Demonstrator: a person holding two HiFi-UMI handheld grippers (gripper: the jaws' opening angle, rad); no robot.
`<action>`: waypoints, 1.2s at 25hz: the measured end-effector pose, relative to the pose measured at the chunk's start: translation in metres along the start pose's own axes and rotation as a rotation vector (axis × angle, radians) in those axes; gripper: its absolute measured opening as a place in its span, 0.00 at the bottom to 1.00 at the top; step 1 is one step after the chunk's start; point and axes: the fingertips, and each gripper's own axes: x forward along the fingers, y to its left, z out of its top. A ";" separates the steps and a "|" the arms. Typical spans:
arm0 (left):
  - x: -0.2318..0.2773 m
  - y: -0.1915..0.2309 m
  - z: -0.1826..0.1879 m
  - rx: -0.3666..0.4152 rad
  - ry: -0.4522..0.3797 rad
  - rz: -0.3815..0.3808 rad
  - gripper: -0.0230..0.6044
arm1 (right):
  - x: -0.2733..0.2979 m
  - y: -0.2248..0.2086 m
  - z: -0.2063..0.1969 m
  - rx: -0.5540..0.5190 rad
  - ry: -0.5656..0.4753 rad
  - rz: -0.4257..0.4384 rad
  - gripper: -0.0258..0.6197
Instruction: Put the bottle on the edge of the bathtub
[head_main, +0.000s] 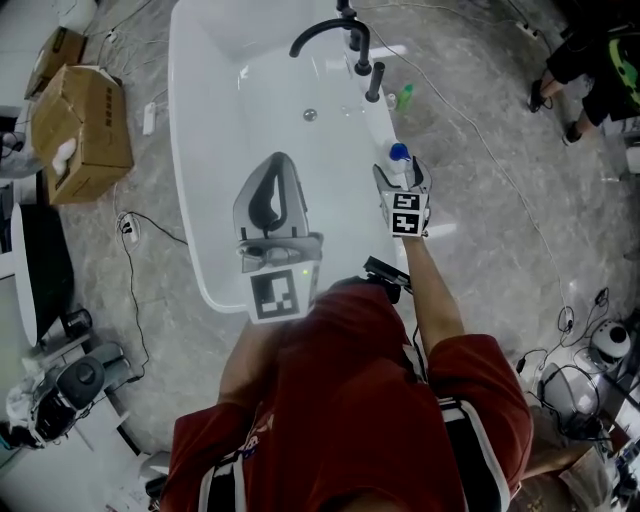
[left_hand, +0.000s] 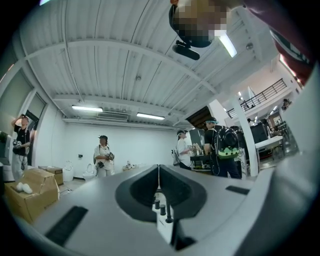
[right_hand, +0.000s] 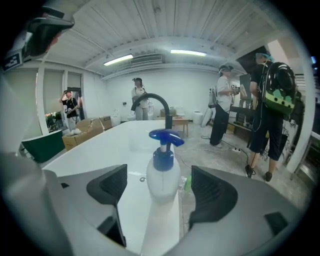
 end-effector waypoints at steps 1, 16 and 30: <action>0.000 -0.001 0.001 -0.004 -0.003 -0.004 0.06 | -0.005 0.000 0.003 0.002 -0.012 -0.005 0.64; -0.012 -0.013 0.009 -0.041 -0.067 -0.082 0.06 | -0.097 0.003 0.089 0.048 -0.248 -0.082 0.65; -0.022 0.008 0.026 -0.073 -0.100 -0.132 0.06 | -0.221 0.036 0.257 -0.017 -0.661 -0.103 0.65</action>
